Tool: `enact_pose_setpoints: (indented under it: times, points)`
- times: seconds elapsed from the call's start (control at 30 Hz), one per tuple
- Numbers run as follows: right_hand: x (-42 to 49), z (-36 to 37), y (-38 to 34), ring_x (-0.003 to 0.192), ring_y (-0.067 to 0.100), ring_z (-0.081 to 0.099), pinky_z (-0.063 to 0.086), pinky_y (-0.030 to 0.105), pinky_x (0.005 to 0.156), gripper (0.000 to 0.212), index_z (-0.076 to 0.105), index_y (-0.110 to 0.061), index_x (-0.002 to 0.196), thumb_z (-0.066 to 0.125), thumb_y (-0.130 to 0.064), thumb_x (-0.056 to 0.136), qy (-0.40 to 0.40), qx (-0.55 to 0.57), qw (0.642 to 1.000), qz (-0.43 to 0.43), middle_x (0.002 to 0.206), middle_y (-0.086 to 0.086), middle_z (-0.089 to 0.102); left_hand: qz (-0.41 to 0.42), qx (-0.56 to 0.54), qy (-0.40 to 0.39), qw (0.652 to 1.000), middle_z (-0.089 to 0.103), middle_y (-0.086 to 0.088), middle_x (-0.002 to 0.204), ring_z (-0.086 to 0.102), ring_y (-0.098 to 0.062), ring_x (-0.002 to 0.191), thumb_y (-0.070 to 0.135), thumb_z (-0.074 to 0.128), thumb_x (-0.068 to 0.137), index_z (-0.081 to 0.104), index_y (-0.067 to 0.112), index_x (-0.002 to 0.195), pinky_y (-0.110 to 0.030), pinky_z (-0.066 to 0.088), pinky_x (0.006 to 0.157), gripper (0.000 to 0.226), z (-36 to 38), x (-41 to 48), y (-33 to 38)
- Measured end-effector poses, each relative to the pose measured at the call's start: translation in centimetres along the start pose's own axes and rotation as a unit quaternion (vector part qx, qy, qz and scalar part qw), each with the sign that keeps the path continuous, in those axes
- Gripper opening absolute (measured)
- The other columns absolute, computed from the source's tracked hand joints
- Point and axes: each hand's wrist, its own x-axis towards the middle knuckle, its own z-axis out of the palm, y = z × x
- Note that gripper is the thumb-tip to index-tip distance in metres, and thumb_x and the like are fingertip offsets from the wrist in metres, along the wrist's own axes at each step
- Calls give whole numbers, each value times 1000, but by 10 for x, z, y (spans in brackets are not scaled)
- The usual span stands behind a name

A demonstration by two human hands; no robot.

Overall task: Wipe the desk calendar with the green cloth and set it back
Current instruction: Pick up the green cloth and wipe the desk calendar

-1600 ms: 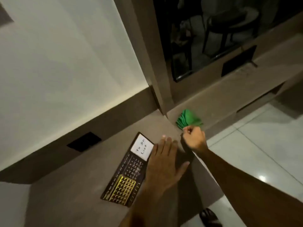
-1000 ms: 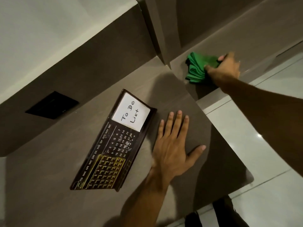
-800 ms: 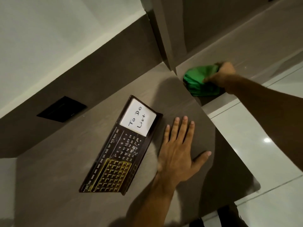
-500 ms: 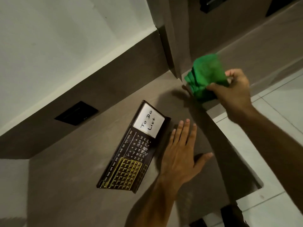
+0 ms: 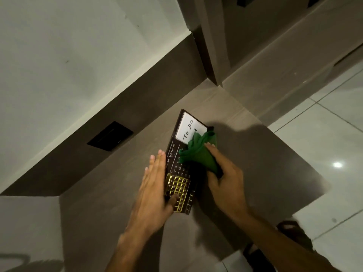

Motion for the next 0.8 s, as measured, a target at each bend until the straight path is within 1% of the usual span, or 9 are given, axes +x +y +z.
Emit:
enact_pose_setpoints:
  times: [0.1,0.17,0.3,0.37,0.47,0.57,0.63,0.73,0.8]
  points:
    - [-13,12,9,144,15,26,31,48,114,71,41,-18,144,62,8,81,-58,-97,992,-52,151,-1,37,6,-33,-3,999,-21,31,159,-20,2,153,15,77,81,-24,49,146,-36,-4,127,125,0,1,-3]
    - [-24,19,12,147,19,16,25,54,115,67,33,-17,147,59,-4,86,-122,-153,977,-86,156,2,28,2,-38,-6,999,-19,28,162,-19,2,153,10,76,81,-19,44,151,-37,-3,127,124,1,3,-4]
    - [-14,26,1,146,30,17,23,56,114,60,35,-9,146,39,-25,88,-172,-175,951,-187,155,11,31,12,-51,-6,999,-18,27,163,-20,6,151,5,74,81,-18,41,152,-34,-6,127,123,4,1,-4]
    - [7,23,0,145,36,17,21,56,114,59,39,-8,145,43,-14,85,-161,-205,944,-203,153,13,34,12,-56,-2,998,-16,29,161,-17,2,153,4,75,80,-16,40,153,-30,-9,125,122,3,3,-5]
    - [7,15,9,146,38,6,20,60,114,84,33,-15,148,58,9,72,-154,-266,937,-169,157,10,26,-3,-82,6,997,-18,44,147,-11,-3,153,3,76,80,-12,42,155,-31,-8,125,122,1,3,-2]
    - [-17,22,13,145,41,7,18,61,114,74,35,-17,147,49,-1,77,-223,-240,910,-256,156,9,28,9,-95,4,995,-13,33,153,-4,-15,157,0,79,76,-11,43,152,-47,6,130,126,-1,2,1]
    - [1,23,11,145,40,10,15,56,116,68,39,-16,145,42,-2,79,-222,-243,893,-307,155,8,33,7,-91,4,996,-8,29,157,0,-18,158,1,81,75,-11,50,148,-51,12,130,127,0,2,0]
    - [27,6,19,145,38,9,17,56,116,84,39,-16,146,53,14,68,-142,-274,928,-207,154,9,33,0,-92,8,996,-11,29,158,-6,-11,157,3,79,78,-16,60,143,-49,6,130,129,-1,3,-1]
    - [9,1,29,145,39,10,21,59,112,90,37,-18,147,65,12,67,-146,-298,921,-206,154,9,33,1,-96,2,995,-15,34,154,-8,-9,156,4,77,79,-19,64,140,-47,5,129,129,-2,3,-1]
